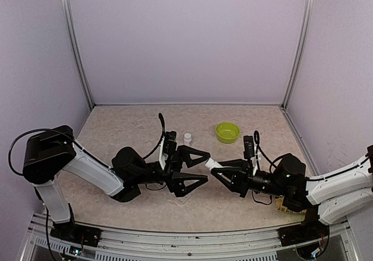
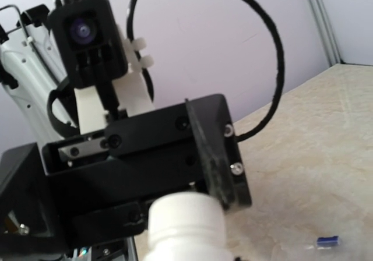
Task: Sort the pills into containers
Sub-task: Unscrew the lid of the pill bottle from the pill bottle.
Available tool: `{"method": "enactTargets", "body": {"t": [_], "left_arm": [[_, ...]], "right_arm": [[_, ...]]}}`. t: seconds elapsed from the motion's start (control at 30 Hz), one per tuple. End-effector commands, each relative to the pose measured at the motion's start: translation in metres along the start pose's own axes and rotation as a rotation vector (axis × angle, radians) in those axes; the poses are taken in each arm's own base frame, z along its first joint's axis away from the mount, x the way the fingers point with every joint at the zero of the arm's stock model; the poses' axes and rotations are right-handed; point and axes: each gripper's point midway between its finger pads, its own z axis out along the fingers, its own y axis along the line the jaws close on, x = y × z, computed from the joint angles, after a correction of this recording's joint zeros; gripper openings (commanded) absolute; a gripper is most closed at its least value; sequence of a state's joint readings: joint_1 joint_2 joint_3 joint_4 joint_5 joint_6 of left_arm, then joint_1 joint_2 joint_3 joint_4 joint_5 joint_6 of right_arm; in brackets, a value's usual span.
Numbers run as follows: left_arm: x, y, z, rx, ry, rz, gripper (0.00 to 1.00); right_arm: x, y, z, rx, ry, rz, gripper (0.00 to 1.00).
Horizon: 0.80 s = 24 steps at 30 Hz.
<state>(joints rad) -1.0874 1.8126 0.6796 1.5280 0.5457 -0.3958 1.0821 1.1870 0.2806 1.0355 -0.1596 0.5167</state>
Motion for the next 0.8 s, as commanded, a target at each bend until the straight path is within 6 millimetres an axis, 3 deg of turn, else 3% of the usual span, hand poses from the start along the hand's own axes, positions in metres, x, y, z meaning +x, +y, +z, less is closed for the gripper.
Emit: {"method": "enactTargets", "body": {"t": [0.0, 0.37, 0.57, 0.77], "left_arm": [[-0.001, -0.021, 0.002, 0.089, 0.014, 0.019, 0.92], [0.009, -0.027, 0.012, 0.112, 0.075, 0.033, 0.91], [-0.003, -0.004, 0.004, -0.019, 0.049, 0.051, 0.92], [-0.017, -0.001, -0.007, -0.005, 0.063, 0.121, 0.88]], "right_arm": [[-0.017, -0.026, -0.008, 0.144, -0.085, 0.0, 0.26], [-0.022, -0.027, -0.011, 0.168, -0.089, -0.037, 0.26], [-0.02, -0.004, 0.0, 0.042, -0.031, -0.104, 0.26], [-0.016, 0.029, 0.003, -0.142, 0.01, -0.108, 0.26]]}}
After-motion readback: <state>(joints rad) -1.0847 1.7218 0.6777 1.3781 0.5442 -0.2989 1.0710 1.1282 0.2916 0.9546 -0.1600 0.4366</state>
